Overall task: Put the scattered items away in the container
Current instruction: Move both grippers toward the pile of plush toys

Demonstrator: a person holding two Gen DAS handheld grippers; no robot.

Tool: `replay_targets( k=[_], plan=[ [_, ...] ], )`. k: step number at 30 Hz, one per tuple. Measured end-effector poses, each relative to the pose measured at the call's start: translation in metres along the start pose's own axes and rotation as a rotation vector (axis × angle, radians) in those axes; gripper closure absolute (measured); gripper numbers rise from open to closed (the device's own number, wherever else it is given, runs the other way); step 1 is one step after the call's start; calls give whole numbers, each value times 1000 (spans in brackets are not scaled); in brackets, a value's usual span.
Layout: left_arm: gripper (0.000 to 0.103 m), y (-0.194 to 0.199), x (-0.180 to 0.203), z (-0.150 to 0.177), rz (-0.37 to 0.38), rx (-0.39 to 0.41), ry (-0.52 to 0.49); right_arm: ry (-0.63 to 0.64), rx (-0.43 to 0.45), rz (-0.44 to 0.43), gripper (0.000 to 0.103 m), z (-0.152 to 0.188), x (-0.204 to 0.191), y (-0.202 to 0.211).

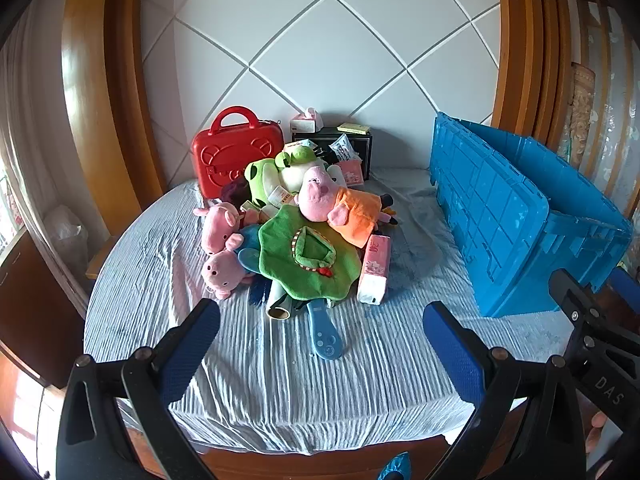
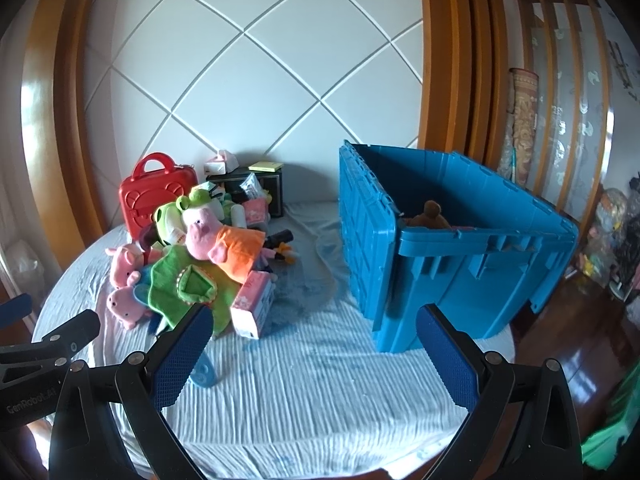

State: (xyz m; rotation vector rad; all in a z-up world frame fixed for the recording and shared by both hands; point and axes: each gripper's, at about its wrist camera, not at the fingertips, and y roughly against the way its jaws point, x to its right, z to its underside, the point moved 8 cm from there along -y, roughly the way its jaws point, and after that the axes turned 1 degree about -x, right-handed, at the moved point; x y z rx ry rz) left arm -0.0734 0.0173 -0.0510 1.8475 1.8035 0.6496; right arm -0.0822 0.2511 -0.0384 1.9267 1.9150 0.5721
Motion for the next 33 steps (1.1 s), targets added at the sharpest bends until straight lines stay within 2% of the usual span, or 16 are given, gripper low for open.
replay_targets(
  k=[8,12,17,23,26,29,33],
  plan=[
    [0,-20,-17,5,-9,-26,30,24,-25,-12,0,6,-13,-16],
    [0,-46,-27,6,20,-47,86,43,-42,-31,0,8,-18,-38],
    [0,-90,-58,6,-74,-42,177,77,-19,-120,0,2,-34,-84],
    [0,-173,-80,21,-114,-194,240,115,-163,-287,0,16,-70,-179],
    [0,-210,-82,35,-160,-281,248,148,-236,-304,0,30,-80,-221],
    [0,-236,-81,45,-200,-349,240,129,-295,-343,0,39,-83,-255],
    [0,-253,-81,43,-205,-369,243,131,-351,-368,0,43,-90,-284]
  ],
)
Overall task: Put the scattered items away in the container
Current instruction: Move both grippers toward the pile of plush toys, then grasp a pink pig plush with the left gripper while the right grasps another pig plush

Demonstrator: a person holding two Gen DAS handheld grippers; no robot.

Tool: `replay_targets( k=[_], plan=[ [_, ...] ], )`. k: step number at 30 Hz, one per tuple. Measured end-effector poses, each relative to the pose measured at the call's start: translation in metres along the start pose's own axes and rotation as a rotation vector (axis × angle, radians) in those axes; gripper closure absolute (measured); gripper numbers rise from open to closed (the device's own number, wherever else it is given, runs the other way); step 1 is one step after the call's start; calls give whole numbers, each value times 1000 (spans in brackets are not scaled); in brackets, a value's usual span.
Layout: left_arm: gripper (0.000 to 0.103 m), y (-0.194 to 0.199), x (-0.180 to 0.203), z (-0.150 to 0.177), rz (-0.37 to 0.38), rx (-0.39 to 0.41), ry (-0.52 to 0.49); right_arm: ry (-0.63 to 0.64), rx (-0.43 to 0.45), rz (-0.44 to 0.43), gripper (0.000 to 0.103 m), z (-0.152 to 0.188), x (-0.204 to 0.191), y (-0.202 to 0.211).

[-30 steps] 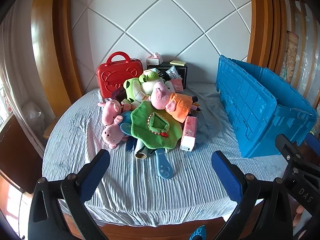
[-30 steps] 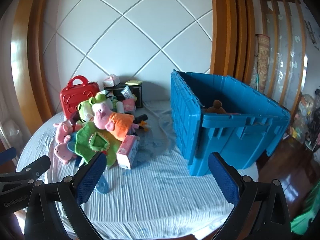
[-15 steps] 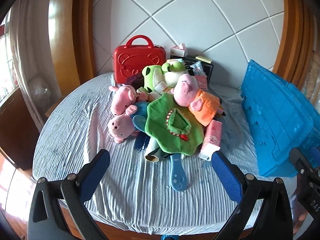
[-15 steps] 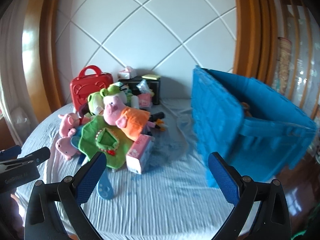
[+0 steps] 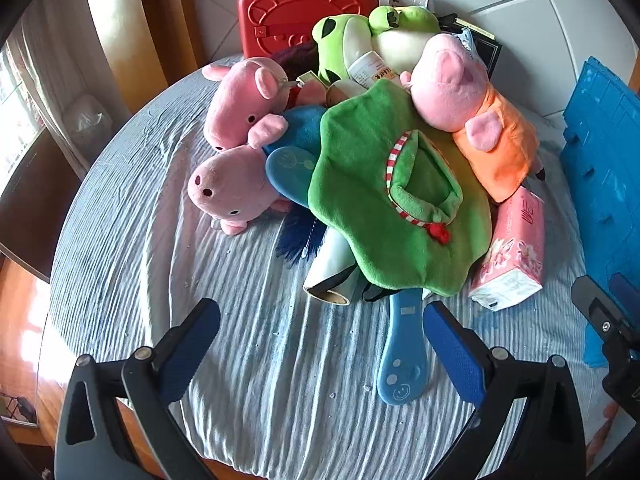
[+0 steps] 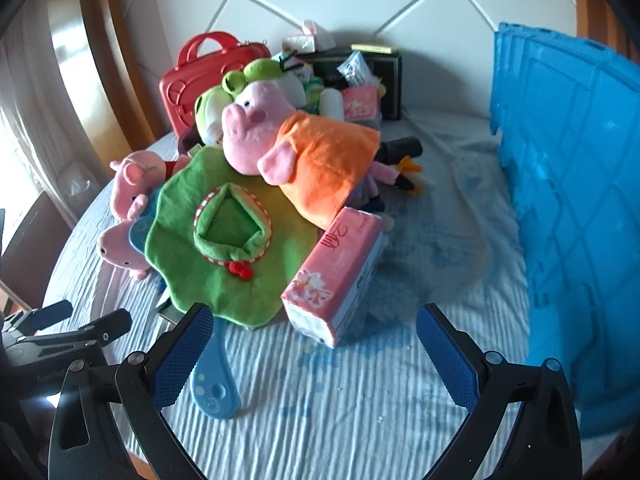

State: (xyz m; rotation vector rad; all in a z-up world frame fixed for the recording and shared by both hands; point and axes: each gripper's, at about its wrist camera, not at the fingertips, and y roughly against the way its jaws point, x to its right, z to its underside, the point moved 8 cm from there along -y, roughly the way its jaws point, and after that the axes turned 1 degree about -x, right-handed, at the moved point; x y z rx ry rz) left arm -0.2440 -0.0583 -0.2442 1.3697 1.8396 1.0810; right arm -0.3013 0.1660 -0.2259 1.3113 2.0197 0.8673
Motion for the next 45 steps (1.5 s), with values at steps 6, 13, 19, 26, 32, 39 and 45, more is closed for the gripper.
replay_targets(
  k=[6,13,19,26,32,39,45],
  plan=[
    [0,-4,4,-34,-6,41,-10,-28,-22,30,0,-19,11,-20],
    [0,-10,-37,-97,-60,113,-15,-57,9,88,0,-49,9,-25],
    [0,-30,-76,-141,-89,114,-21,-45,15,120,0,-81,-15,-40],
    [0,-68,-95,-167,-92,64,-45,-27,31,119,0,-117,-41,-59],
    [0,-97,-97,-171,-74,15,-64,-5,41,128,0,-148,-60,-77],
    [2,-133,-96,-176,-52,-46,-79,-9,-12,151,0,-163,-71,-116],
    [37,-148,-82,-183,-1,-83,-103,-27,-38,199,0,-173,-74,-144]
  ],
)
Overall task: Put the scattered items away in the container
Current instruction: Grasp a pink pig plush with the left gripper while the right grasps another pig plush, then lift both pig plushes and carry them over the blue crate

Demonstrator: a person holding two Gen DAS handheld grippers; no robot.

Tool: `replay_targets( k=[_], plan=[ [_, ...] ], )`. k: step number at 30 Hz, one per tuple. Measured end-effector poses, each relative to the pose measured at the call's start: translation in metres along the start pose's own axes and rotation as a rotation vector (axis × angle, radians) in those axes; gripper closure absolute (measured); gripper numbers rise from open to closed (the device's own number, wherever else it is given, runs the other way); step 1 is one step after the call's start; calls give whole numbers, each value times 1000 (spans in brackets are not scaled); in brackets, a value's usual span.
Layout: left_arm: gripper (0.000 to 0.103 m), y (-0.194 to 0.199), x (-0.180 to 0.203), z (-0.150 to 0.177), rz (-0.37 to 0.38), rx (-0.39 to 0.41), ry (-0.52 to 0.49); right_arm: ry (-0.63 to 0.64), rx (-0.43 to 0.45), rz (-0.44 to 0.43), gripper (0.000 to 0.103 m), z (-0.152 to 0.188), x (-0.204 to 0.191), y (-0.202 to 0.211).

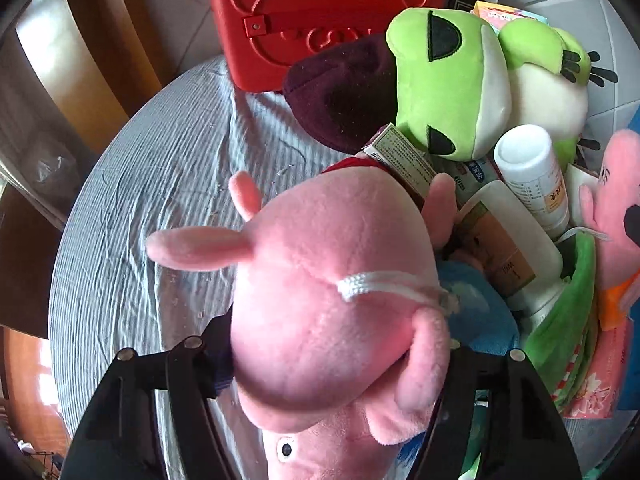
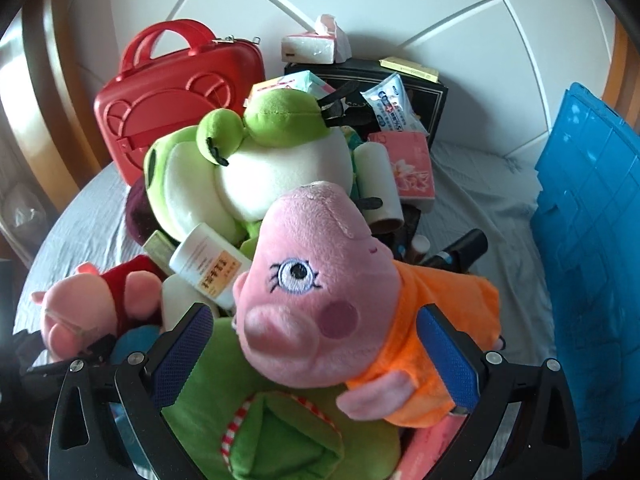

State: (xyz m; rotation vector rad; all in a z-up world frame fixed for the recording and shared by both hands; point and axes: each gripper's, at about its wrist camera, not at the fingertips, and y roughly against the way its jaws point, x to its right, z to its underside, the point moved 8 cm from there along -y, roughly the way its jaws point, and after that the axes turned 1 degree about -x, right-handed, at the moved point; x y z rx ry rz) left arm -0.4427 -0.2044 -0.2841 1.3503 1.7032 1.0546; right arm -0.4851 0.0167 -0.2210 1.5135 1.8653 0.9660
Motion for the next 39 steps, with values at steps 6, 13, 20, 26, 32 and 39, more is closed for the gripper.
replay_targets(
  k=[6,13,20,26,32,39],
  plan=[
    [44,13,9,-14,-9,62,-27,3,-2,97,0,-3,0,-22],
    [44,60,17,-32,9,178,-33,13,16,119,15,7,11,-16],
    [44,110,30,-29,34,279,-55,-14,101,74,41,4,27,29],
    [44,152,42,-21,57,351,-81,-17,179,38,62,6,37,74],
    [44,180,48,-1,79,397,-100,-38,177,-23,66,21,44,99],
    [44,171,67,32,97,350,-137,-40,138,-47,66,60,52,105]
  ],
)
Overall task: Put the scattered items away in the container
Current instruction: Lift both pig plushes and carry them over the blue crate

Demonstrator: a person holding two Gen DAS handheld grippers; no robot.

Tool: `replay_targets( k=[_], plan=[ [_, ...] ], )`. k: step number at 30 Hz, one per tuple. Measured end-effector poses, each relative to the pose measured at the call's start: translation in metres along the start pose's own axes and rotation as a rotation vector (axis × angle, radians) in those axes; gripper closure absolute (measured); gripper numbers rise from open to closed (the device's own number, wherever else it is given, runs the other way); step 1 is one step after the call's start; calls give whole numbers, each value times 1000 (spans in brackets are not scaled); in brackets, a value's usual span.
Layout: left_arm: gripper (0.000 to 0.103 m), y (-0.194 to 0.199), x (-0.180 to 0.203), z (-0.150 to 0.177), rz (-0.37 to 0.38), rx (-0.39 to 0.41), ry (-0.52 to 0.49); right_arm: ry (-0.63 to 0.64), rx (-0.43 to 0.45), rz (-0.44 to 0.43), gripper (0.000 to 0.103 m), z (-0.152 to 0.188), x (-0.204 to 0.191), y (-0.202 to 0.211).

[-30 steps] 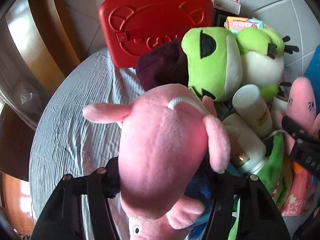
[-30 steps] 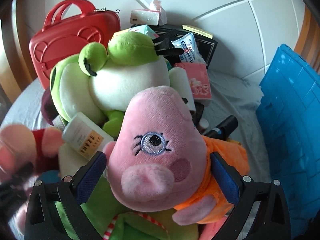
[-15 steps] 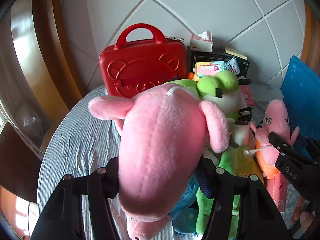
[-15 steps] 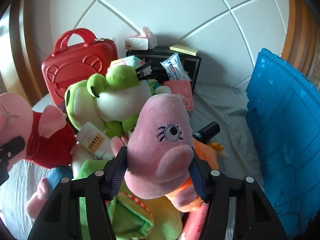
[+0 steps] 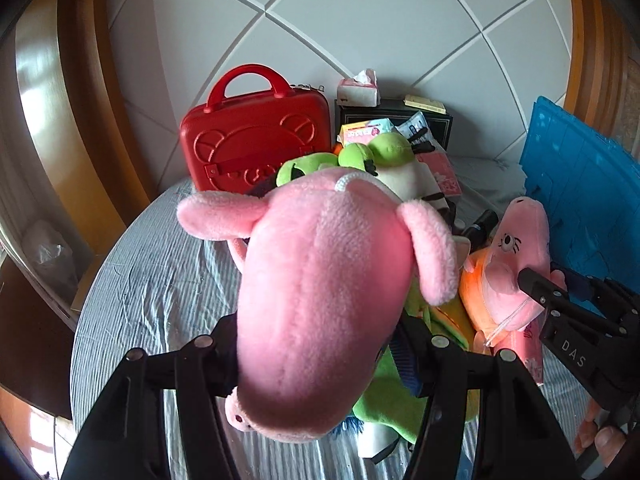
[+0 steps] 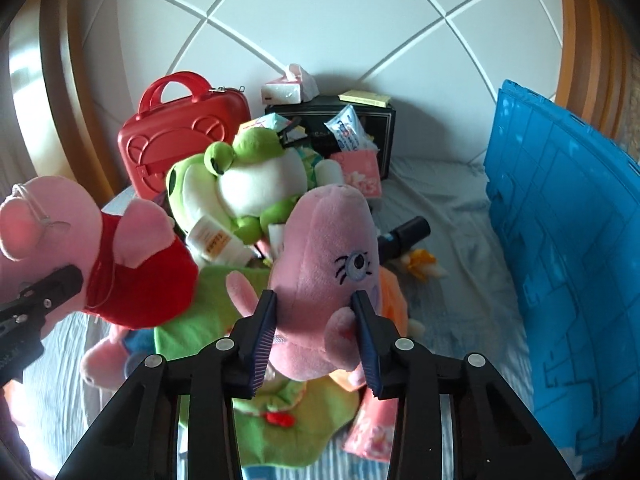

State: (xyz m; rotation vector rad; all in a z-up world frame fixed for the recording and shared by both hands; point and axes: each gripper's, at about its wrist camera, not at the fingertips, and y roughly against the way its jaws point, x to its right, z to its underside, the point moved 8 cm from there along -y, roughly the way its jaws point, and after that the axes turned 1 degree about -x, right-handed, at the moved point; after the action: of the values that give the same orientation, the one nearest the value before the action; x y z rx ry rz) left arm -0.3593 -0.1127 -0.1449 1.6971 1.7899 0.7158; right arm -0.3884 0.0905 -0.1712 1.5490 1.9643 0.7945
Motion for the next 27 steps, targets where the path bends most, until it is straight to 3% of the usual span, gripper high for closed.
replay_targets(
  k=[4,6,8,10,13,15,16,17,21,27],
  plan=[
    [44,-1,14,7,-27,6,-37,-19,-15,3,65,14,10,8],
    [44,0,19,7,-30,12,-48,-34,-21,16,59,22,16,11],
    [44,1,24,6,-33,15,-56,-50,-39,42,27,29,25,13],
    [44,1,26,6,-36,16,-63,-79,-40,18,17,29,29,13],
    [44,-1,28,6,-44,14,-67,-104,-32,-14,17,19,23,3],
    [44,-3,31,6,-50,11,-71,-73,-77,5,18,22,15,-15],
    [44,-4,32,7,-51,9,-76,-72,-108,0,38,27,12,-23],
    [44,-3,34,8,-52,12,-79,-79,-126,0,49,33,11,-27],
    [44,0,32,10,-47,17,-76,-39,-123,11,51,46,6,-22],
    [44,25,28,-5,-24,82,-55,-3,6,-21,54,18,-2,22]
  ],
)
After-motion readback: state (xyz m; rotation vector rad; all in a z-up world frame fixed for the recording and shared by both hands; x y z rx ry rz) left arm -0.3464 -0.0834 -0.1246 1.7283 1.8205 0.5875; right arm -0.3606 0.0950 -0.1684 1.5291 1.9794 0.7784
